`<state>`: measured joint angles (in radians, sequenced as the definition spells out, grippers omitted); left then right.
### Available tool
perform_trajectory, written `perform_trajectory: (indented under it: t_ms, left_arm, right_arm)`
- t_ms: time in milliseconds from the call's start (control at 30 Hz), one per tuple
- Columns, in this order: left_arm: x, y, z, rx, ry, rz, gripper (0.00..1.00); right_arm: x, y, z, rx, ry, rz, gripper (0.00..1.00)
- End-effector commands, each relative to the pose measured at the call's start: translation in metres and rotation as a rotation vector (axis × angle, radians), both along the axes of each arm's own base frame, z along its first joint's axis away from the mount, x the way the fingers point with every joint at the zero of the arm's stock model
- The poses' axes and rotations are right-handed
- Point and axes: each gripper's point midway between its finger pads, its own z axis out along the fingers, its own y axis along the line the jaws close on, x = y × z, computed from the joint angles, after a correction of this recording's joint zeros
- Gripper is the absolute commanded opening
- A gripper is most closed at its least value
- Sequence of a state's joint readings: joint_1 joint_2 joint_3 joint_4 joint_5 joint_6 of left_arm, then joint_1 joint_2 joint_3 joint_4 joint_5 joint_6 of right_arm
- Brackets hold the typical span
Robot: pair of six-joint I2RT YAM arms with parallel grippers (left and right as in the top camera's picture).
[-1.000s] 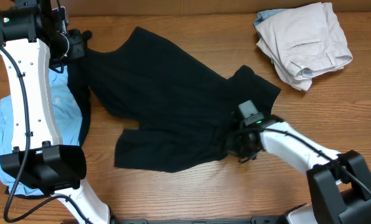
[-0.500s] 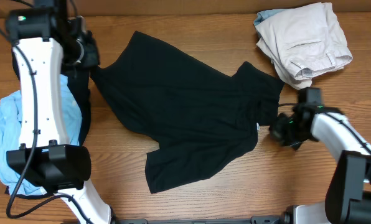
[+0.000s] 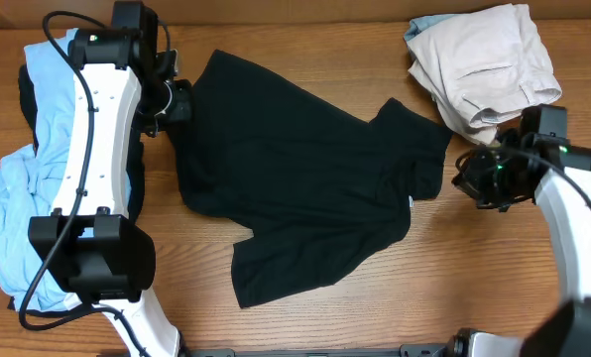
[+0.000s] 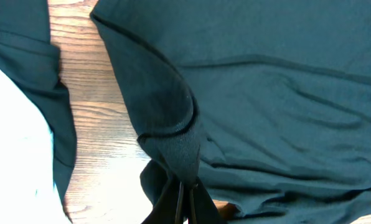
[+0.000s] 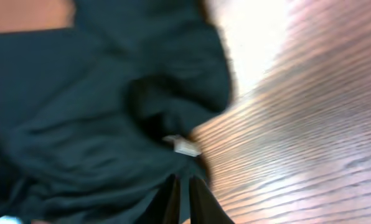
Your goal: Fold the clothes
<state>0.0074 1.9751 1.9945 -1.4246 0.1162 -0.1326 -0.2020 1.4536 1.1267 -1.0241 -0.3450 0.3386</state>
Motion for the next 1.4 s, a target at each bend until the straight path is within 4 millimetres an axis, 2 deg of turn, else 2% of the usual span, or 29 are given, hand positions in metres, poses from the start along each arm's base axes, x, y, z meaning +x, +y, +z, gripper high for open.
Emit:
perform_trajectory:
  t_ms: [0,67,100,233,500,633,800,1067,1233,1367]
  left_arm:
    - [0.006,0.005,0.014,-0.008,-0.042,0.016,0.04]
    - [0.006,0.005,0.014,-0.007,-0.040,0.012,0.04]
    - [0.006,0.005,0.014,-0.006,-0.040,0.009,0.04]
    - [0.009,0.007,0.021,-0.002,-0.061,-0.002,0.04]
    - [0.011,0.013,0.066,0.005,-0.148,0.006,0.04]
    - [0.007,0.016,0.076,0.027,-0.153,0.002,0.04]
    - [0.006,0.026,0.075,0.081,-0.148,0.016,0.04]
    - [0.007,0.026,0.075,0.082,-0.152,0.016,0.04]
    - [0.008,0.026,0.075,0.082,-0.155,0.016,0.04]
    - [0.010,0.025,0.075,0.082,-0.163,0.014,0.04]
  right_arm:
    - [-0.006,0.026,0.052,0.006,-0.159,0.078,0.13]
    - [-0.014,0.041,0.065,0.005,-0.193,0.120,0.14]
    - [-0.023,0.057,0.073,0.012,-0.210,0.164,0.16]
    - [-0.036,0.085,0.081,0.020,-0.224,0.229,0.16]
    - [-0.055,0.125,0.077,-0.049,-0.198,0.292,0.16]
    - [-0.065,0.141,0.073,-0.087,-0.184,0.313,0.16]
    - [-0.077,0.150,0.065,-0.120,-0.157,0.324,0.16]
    - [-0.087,0.150,0.034,-0.143,-0.087,0.346,0.16]
    - [-0.083,0.153,0.019,-0.142,-0.074,0.350,0.16]
    - [-0.071,0.162,0.002,-0.140,-0.084,0.359,0.16]
